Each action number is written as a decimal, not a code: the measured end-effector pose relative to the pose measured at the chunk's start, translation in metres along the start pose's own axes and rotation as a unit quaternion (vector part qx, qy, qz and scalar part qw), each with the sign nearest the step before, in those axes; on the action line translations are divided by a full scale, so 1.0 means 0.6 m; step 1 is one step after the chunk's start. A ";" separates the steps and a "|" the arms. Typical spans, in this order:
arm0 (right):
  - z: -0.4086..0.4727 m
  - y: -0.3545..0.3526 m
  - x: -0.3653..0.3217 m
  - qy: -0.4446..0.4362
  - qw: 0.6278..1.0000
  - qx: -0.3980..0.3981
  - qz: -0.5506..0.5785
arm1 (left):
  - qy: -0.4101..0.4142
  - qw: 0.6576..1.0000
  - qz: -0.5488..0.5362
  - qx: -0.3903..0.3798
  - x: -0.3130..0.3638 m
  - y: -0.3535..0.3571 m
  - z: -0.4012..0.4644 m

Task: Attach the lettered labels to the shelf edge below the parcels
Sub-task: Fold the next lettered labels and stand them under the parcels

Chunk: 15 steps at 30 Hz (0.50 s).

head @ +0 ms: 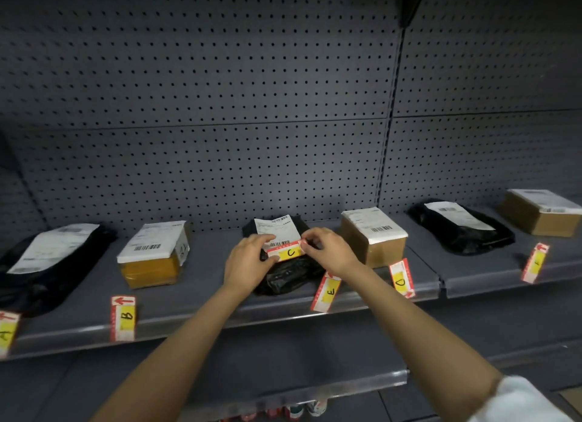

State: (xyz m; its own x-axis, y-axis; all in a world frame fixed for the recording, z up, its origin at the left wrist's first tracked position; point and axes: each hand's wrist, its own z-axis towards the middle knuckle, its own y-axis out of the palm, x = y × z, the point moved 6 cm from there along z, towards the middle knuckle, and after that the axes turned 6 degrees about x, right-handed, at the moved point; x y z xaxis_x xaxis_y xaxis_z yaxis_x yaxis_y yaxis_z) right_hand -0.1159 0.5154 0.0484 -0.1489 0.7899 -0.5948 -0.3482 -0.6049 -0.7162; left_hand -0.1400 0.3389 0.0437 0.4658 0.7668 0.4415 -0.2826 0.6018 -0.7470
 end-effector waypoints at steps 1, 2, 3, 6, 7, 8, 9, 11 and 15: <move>0.012 0.005 0.002 0.005 1.000 -0.006 -0.004 | 0.011 1.000 0.006 -0.014 0.002 0.010 0.010; 0.023 0.009 0.004 0.008 1.000 -0.010 -0.009 | 0.018 0.999 0.008 -0.028 0.003 0.021 0.018; 0.034 0.014 0.009 0.012 1.000 -0.016 -0.009 | 0.022 0.999 0.009 -0.041 0.004 0.031 0.026; 0.053 0.030 0.020 0.026 0.999 -0.041 -0.006 | 0.028 0.998 0.008 -0.053 0.009 0.049 0.036; 0.057 0.031 0.021 0.028 0.999 -0.038 -0.002 | 0.027 0.999 0.004 -0.045 0.012 0.049 0.037; 0.060 0.030 0.020 0.027 0.999 -0.027 0.009 | 0.020 0.999 -0.005 -0.034 0.014 0.046 0.038; 0.062 0.027 0.016 0.021 0.999 -0.013 0.027 | 0.007 1.000 -0.017 -0.021 0.015 0.041 0.039; 0.061 0.017 0.000 0.008 0.997 0.013 0.082 | -0.036 0.998 -0.057 0.010 0.013 0.024 0.038; 0.044 -0.006 -0.037 0.001 0.975 0.024 0.222 | -0.109 0.968 -0.221 0.053 0.006 -0.017 0.024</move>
State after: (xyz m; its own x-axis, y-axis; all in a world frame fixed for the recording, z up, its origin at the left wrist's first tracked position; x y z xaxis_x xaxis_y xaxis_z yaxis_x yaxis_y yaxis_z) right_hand -0.1357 0.5024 0.0739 -0.2932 0.4507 -0.8432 -0.2932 -0.8818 -0.3694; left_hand -0.1479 0.3387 0.0600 0.3767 0.4516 0.8088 -0.1854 0.8922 -0.4119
